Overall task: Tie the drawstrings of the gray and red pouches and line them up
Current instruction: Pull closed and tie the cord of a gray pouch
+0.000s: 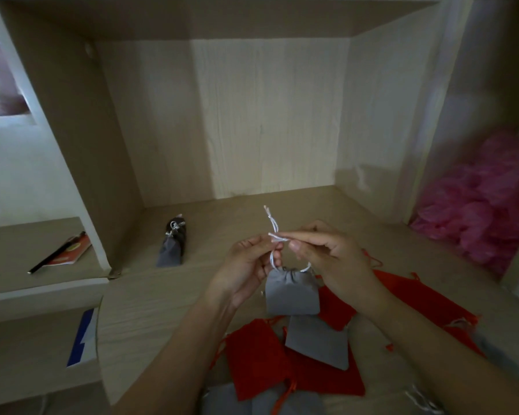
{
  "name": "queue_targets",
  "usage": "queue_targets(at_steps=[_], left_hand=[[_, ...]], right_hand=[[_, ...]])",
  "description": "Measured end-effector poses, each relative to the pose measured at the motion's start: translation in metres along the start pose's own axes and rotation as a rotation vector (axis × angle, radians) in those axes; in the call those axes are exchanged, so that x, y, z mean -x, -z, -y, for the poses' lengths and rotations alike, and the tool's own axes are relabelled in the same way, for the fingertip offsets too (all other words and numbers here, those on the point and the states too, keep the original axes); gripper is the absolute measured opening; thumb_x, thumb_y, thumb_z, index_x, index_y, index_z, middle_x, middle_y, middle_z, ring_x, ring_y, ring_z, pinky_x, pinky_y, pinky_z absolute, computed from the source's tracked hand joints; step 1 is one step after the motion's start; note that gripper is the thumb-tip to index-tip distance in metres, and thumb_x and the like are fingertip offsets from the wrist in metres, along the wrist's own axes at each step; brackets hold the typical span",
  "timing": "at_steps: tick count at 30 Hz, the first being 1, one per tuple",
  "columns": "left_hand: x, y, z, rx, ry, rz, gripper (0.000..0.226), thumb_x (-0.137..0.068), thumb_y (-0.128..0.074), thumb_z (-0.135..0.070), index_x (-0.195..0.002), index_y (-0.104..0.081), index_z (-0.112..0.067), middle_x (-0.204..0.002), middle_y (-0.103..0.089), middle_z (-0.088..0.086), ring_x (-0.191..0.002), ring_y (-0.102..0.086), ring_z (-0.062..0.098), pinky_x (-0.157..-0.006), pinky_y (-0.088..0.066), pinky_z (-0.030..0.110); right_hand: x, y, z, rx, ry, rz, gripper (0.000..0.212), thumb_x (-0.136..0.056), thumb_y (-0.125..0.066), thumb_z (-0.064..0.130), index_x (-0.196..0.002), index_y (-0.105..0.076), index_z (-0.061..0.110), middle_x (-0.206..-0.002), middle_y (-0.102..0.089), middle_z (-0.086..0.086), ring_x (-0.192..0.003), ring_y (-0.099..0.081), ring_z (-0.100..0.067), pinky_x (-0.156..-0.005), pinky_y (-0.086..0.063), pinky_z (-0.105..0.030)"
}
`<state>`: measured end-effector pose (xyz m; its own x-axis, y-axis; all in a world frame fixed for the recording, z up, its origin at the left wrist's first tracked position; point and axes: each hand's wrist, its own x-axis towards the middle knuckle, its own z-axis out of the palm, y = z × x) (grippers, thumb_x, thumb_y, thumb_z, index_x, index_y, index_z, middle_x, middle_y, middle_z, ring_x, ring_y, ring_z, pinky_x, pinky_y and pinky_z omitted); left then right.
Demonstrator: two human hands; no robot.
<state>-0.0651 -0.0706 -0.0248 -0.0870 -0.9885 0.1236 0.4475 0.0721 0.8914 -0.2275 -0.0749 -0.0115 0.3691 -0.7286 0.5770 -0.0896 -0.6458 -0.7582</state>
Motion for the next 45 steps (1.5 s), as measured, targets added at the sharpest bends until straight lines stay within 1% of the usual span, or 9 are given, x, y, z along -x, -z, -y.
queue_targets(at_steps=[3, 8, 13, 21, 28, 32, 34, 39, 45], left_hand=[[0.003, -0.007, 0.004, -0.075, -0.04, 0.027, 0.006, -0.078, -0.059, -0.005, -0.075, -0.061, -0.001, -0.056, -0.056, 0.001, -0.045, -0.048, 0.007, -0.046, -0.043, 0.017], [0.008, -0.015, 0.008, -0.254, -0.154, 0.001, 0.019, -0.079, -0.063, -0.004, -0.061, -0.065, -0.007, -0.059, -0.057, 0.003, -0.048, -0.043, 0.011, -0.049, -0.038, 0.019], [0.009, -0.018, 0.007, -0.269, -0.225, 0.0, 0.011, -0.075, -0.071, -0.014, -0.067, -0.071, -0.006, -0.06, -0.061, 0.004, -0.048, -0.041, 0.009, -0.05, -0.035, 0.019], [0.011, -0.022, 0.007, -0.285, -0.256, -0.129, 0.027, -0.079, -0.065, -0.019, -0.052, -0.064, -0.018, -0.05, -0.045, -0.005, -0.047, -0.032, 0.006, -0.047, -0.027, 0.017], [0.01, -0.017, 0.001, -0.12, -0.176, 0.062, 0.02, -0.089, -0.054, -0.023, -0.076, -0.054, -0.009, -0.061, -0.05, 0.0, -0.055, -0.04, 0.01, -0.055, -0.039, 0.019], [0.005, -0.006, -0.001, -0.302, -0.253, 0.05, 0.018, -0.087, -0.058, -0.021, -0.074, -0.06, -0.01, -0.065, -0.058, -0.001, -0.063, -0.05, 0.011, -0.064, -0.044, 0.02], [0.006, -0.007, -0.004, -0.422, -0.324, -0.014, 0.012, -0.087, -0.061, -0.004, -0.077, -0.066, -0.008, -0.068, -0.066, -0.007, -0.066, -0.058, 0.006, -0.067, -0.046, 0.016], [0.007, -0.009, -0.005, -0.596, -0.461, -0.116, 0.017, -0.076, -0.068, 0.008, -0.077, -0.071, -0.009, -0.073, -0.073, -0.009, -0.071, -0.067, 0.002, -0.068, -0.05, 0.015], [0.008, -0.01, 0.0, -0.563, -0.472, -0.169, 0.012, -0.07, -0.075, 0.002, -0.068, -0.067, -0.007, -0.068, -0.07, -0.002, -0.065, -0.063, 0.01, -0.062, -0.051, 0.02]], right_hand=[[0.0, -0.003, 0.004, -0.125, -0.019, -0.068, 0.018, -0.082, -0.068, 0.004, -0.094, -0.075, 0.016, -0.082, -0.071, -0.001, -0.079, -0.066, -0.009, -0.073, -0.048, -0.016], [-0.002, -0.003, -0.001, -0.176, -0.107, -0.189, 0.018, -0.074, -0.075, 0.001, -0.072, -0.069, 0.017, -0.065, -0.069, 0.001, -0.061, -0.062, -0.005, -0.062, -0.046, -0.014], [-0.001, -0.001, -0.006, -0.089, -0.084, -0.228, 0.025, -0.073, -0.075, -0.001, -0.072, -0.07, 0.023, -0.07, -0.07, 0.004, -0.064, -0.062, -0.003, -0.063, -0.046, -0.013], [-0.002, -0.003, -0.008, -0.137, -0.113, -0.177, 0.024, -0.071, -0.077, -0.003, -0.075, -0.063, 0.016, -0.073, -0.067, -0.001, -0.064, -0.059, -0.007, -0.059, -0.044, -0.017], [-0.002, -0.005, -0.007, -0.051, -0.268, -0.123, 0.013, -0.082, -0.071, 0.009, -0.082, -0.065, 0.021, -0.074, -0.066, 0.009, -0.062, -0.057, 0.002, -0.058, -0.042, -0.012], [-0.002, -0.004, -0.004, -0.304, -0.399, -0.059, 0.01, -0.085, -0.066, 0.011, -0.076, -0.07, 0.011, -0.084, -0.071, -0.013, -0.078, -0.064, -0.014, -0.073, -0.046, -0.024], [-0.004, -0.001, -0.002, -0.443, -0.452, -0.066, 0.014, -0.084, -0.065, 0.011, -0.07, -0.069, 0.014, -0.078, -0.067, -0.014, -0.075, -0.061, -0.019, -0.073, -0.044, -0.029], [-0.008, -0.001, -0.003, -0.467, -0.356, -0.098, 0.033, -0.083, -0.055, -0.002, -0.061, -0.072, 0.017, -0.075, -0.071, -0.003, -0.077, -0.066, -0.015, -0.08, -0.05, -0.027], [-0.001, -0.001, -0.001, -0.294, -0.289, -0.059, 0.012, -0.078, -0.068, -0.005, -0.08, -0.068, 0.007, -0.079, -0.072, -0.006, -0.072, -0.066, -0.01, -0.065, -0.05, -0.019]])
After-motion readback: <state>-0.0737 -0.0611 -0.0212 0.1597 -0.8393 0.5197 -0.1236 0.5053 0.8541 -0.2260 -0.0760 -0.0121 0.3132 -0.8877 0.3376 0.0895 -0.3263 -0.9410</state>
